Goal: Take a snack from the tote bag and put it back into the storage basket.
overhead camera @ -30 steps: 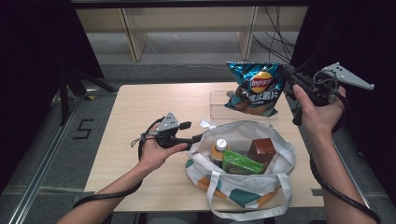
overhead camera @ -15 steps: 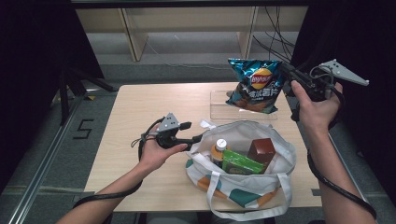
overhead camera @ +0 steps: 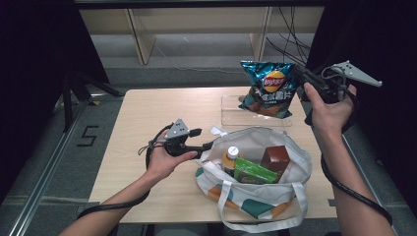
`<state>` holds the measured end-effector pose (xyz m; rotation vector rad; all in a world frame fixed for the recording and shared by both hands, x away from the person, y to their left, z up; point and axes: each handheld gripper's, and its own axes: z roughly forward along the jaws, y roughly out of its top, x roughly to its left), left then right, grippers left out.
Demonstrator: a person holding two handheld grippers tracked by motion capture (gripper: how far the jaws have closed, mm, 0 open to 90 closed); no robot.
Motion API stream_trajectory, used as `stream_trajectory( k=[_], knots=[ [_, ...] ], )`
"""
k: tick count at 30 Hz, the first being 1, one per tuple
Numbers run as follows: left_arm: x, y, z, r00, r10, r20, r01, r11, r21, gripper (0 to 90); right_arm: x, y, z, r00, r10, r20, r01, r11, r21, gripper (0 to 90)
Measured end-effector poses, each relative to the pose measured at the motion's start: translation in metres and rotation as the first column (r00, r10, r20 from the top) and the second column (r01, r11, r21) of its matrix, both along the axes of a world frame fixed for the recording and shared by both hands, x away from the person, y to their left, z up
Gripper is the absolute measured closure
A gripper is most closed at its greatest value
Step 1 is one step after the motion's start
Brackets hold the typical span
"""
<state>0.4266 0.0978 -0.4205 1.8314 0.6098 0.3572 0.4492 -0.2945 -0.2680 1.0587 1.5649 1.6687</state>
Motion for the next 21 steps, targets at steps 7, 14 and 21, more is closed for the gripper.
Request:
stream_trajectory(
  k=[7,14,21],
  knots=[
    [0.0,0.0,0.0,1.0,-0.007,0.004,0.007,1.0,0.004,32.2,0.008,0.001,-0.001,0.9999,-0.011,0.003,0.011,1.0,0.005,90.0],
    [0.0,0.0,0.0,1.0,-0.003,-0.001,0.003,1.0,-0.002,32.2,0.014,0.003,-0.004,0.9997,-0.018,-0.014,0.018,1.0,-0.004,90.0],
    [0.0,0.0,0.0,1.0,-0.005,0.001,0.005,1.0,0.002,32.2,0.02,0.002,-0.007,0.9991,-0.037,-0.022,0.037,0.999,-0.006,90.0]
  ],
)
